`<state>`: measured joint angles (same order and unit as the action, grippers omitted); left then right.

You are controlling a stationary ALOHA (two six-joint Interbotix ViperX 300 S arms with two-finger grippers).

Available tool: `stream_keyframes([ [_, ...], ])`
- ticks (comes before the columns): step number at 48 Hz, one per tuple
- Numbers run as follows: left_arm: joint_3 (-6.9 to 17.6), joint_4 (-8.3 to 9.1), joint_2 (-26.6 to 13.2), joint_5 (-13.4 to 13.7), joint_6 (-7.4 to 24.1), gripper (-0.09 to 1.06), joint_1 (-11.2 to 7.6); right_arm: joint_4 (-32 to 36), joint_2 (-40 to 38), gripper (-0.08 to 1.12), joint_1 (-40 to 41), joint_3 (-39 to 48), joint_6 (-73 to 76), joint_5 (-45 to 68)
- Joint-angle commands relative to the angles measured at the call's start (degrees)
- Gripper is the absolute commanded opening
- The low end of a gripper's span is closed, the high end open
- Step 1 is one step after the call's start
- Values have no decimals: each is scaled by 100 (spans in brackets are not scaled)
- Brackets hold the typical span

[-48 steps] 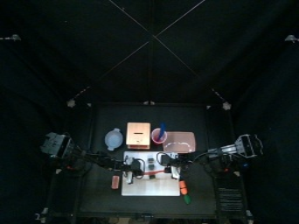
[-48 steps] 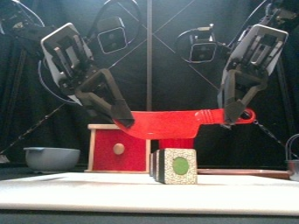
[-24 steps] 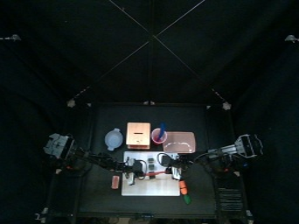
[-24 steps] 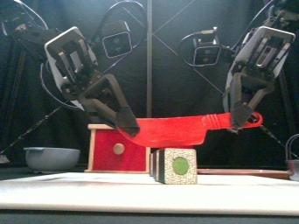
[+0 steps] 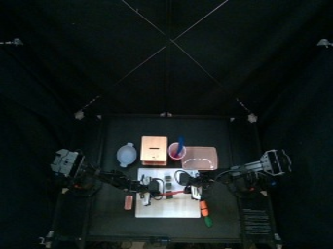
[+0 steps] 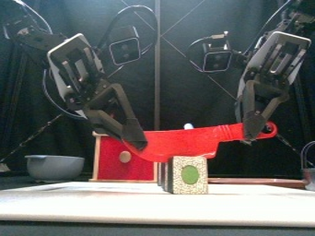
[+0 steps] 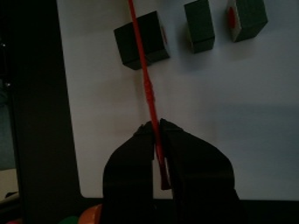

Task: Place sushi on board then cut the sushi with the knife then place the pieces on the plate
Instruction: Cut the sushi into 4 pieces

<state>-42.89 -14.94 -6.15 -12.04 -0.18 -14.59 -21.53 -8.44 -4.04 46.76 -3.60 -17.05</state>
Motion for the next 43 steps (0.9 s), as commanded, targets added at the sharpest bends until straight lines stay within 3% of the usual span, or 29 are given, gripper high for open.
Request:
stream_keyframes([
  [1,105,26,18,-18,9,42,-105,9,-18,35,62,-53,18,26],
  [16,185,0,-237,9,0,42,-105,-53,343,35,-62,-114,26,26],
  [25,264,-18,-369,255,-9,42,-105,-53,642,35,-193,-255,26,26],
  [33,360,-88,-387,448,0,42,-141,-114,765,35,-325,-343,26,26],
  [43,387,-220,-369,466,0,42,-176,-290,756,35,-457,-360,26,35],
])
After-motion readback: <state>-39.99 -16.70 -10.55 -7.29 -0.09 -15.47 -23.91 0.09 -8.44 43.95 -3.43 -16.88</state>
